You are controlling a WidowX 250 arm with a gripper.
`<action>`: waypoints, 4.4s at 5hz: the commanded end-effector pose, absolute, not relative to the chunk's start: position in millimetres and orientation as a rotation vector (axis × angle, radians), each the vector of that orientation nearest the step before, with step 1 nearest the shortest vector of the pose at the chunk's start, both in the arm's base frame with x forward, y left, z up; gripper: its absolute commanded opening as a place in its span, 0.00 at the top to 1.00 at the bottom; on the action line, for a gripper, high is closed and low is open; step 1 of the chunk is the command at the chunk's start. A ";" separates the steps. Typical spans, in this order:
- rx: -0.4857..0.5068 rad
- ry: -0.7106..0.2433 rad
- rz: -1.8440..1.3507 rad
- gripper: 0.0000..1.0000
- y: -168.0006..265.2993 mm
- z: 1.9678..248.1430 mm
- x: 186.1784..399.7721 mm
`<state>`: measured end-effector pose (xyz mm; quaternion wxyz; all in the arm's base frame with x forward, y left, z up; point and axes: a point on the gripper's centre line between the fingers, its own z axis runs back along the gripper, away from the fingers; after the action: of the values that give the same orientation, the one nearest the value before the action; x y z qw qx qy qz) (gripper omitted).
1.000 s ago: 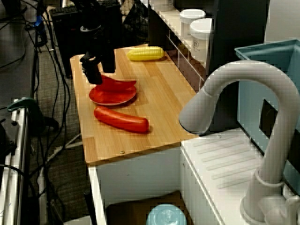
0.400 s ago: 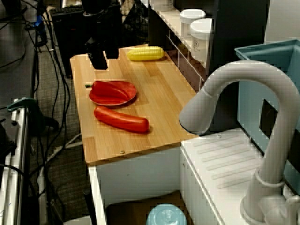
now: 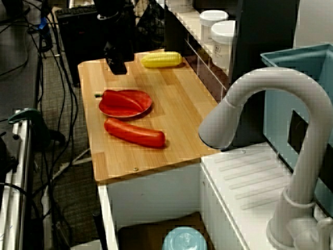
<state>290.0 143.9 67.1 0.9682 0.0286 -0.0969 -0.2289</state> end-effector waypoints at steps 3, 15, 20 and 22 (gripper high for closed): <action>0.172 -0.289 -0.302 0.00 184.8 79.9 348.8; 0.200 -0.256 -0.238 1.00 223.1 67.0 351.9; 0.166 -0.228 -0.251 1.00 236.4 60.5 290.2; 0.153 -0.240 -0.272 1.00 239.3 61.6 255.0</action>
<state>260.8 224.0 37.7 0.9849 0.0480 -0.1023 -0.1314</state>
